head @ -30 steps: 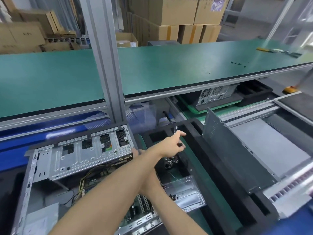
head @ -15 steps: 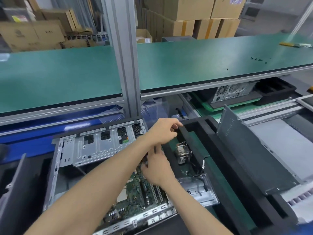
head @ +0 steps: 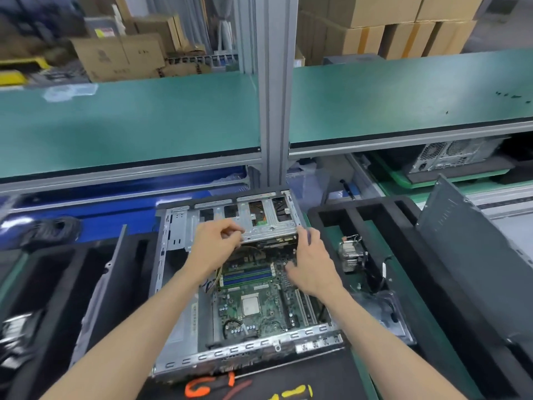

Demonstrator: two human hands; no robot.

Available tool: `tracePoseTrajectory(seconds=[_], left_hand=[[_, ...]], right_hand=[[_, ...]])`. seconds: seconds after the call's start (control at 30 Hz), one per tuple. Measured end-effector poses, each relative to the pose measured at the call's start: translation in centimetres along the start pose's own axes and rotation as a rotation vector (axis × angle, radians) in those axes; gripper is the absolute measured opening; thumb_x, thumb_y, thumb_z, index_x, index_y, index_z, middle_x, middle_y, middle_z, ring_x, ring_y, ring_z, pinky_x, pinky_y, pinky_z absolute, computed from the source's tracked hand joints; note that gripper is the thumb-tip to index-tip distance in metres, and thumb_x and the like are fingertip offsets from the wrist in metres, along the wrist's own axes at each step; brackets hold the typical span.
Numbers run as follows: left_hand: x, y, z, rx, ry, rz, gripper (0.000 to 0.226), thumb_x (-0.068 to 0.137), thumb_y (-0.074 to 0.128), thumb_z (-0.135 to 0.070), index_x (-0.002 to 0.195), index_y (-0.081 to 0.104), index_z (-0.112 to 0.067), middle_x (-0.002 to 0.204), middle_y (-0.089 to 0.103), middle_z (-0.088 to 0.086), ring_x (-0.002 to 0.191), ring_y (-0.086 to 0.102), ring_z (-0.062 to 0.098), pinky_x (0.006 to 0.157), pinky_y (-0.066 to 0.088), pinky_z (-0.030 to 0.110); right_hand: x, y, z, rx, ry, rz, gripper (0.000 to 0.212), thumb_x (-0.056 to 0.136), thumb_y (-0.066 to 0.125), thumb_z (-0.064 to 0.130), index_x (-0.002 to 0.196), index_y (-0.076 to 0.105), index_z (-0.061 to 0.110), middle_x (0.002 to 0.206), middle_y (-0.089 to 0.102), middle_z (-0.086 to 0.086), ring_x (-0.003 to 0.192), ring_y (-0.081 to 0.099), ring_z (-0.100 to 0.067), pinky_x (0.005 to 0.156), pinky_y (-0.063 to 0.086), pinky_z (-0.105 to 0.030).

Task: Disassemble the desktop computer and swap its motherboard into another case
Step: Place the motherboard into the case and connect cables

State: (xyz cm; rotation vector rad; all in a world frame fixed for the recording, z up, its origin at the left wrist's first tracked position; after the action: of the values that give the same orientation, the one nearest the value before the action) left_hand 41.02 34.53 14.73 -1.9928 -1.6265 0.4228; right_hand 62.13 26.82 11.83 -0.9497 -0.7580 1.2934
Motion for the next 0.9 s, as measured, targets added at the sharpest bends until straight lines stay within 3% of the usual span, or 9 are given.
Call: tracePoseTrajectory(seconds=[0.13,0.23,0.33,0.37,0.43,0.53,0.63,0.77,0.9], left_hand=[[-1.4,-0.1,2.4,0.153,-0.061,0.071,0.015,0.089,0.065,-0.016,0.086,0.079,-0.022,0.072,0.074,-0.011,0.069,0.071,0.007,0.075,0.062,0.034],[-1.9,1.8,3.4,0.452,-0.020,0.306,0.023,0.094,0.060,-0.025,0.112,0.075,-0.022,0.100,0.076,-0.005,0.072,0.066,0.007,0.081,0.058,0.028],[-1.7,4.0,4.5,0.648,-0.015,0.502,0.047,0.098,0.055,-0.022,0.144,0.050,-0.017,0.140,0.058,0.006,0.110,0.062,0.022,0.099,0.049,0.034],[-1.5,4.6,4.7,0.674,-0.009,0.528,0.053,0.098,0.054,-0.020,0.149,0.042,-0.015,0.147,0.051,0.008,0.125,0.055,0.027,0.105,0.045,0.039],[-0.7,5.8,5.0,0.742,0.007,0.548,0.057,0.098,0.052,-0.019,0.152,0.033,-0.012,0.147,0.048,0.011,0.133,0.048,0.031,0.106,0.042,0.045],[0.0,7.0,5.4,0.841,-0.025,0.471,0.042,0.098,0.048,-0.015,0.139,0.044,-0.009,0.126,0.059,0.013,0.114,0.057,0.034,0.091,0.043,0.045],[0.5,7.4,5.7,0.836,-0.103,0.337,0.013,0.096,0.052,-0.013,0.107,0.059,-0.011,0.107,0.067,0.014,0.097,0.064,0.034,0.074,0.041,0.037],[0.9,8.1,6.2,0.860,-0.149,0.239,0.008,0.094,0.057,-0.017,0.087,0.053,-0.020,0.099,0.071,0.010,0.094,0.067,0.031,0.077,0.043,0.037],[1.2,9.0,7.6,0.910,-0.202,0.174,0.011,0.093,0.057,-0.017,0.085,0.056,-0.023,0.097,0.073,0.006,0.098,0.067,0.028,0.100,0.038,0.043]], right_hand=[[-0.1,0.1,0.0,-0.024,-0.001,-0.009,0.076,0.091,0.063,0.027,0.152,0.019,0.015,0.151,0.023,-0.008,0.124,0.043,-0.027,0.080,0.047,-0.035],[-0.1,0.3,0.0,-0.046,0.006,-0.019,0.078,0.091,0.064,0.029,0.151,0.017,0.018,0.150,0.023,-0.008,0.123,0.044,-0.027,0.081,0.051,-0.040],[0.1,0.6,0.0,-0.075,0.006,-0.030,0.082,0.090,0.065,0.030,0.152,0.013,0.019,0.151,0.022,-0.009,0.126,0.042,-0.029,0.080,0.052,-0.042],[0.1,0.7,0.0,-0.087,0.007,-0.031,0.083,0.090,0.065,0.030,0.152,0.012,0.018,0.152,0.021,-0.009,0.127,0.041,-0.029,0.078,0.051,-0.042],[0.1,0.9,0.1,-0.117,0.008,-0.022,0.084,0.089,0.064,0.031,0.153,0.011,0.017,0.154,0.019,-0.012,0.129,0.040,-0.031,0.078,0.050,-0.041],[-0.1,0.9,0.2,-0.203,-0.012,-0.025,0.086,0.090,0.060,0.033,0.155,0.008,0.011,0.161,0.010,-0.018,0.144,0.026,-0.036,0.100,0.045,-0.046],[-0.8,0.7,1.7,-0.365,-0.182,-0.102,0.079,0.084,0.061,0.023,0.151,0.022,0.006,0.160,0.014,-0.023,0.149,0.016,-0.041,0.119,0.027,-0.053],[-1.8,2.2,3.6,-0.455,-0.584,-0.028,0.052,0.078,0.067,0.018,0.127,0.053,0.007,0.130,0.049,-0.013,0.121,0.047,-0.030,0.105,0.043,-0.044],[-0.5,4.2,3.1,-0.433,-0.466,0.224,0.050,0.091,0.058,0.017,0.137,0.043,0.002,0.129,0.050,-0.014,0.118,0.050,-0.029,0.089,0.050,-0.038]])
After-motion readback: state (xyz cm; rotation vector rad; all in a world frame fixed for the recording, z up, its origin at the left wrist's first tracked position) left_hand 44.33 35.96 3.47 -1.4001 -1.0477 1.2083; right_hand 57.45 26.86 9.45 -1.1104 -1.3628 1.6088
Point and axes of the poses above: each hand's wrist, its own x-axis towards the middle knuckle, its own y-axis out of the palm, z = x × y, the point moved 4 cm from there along x, towards the middle knuckle
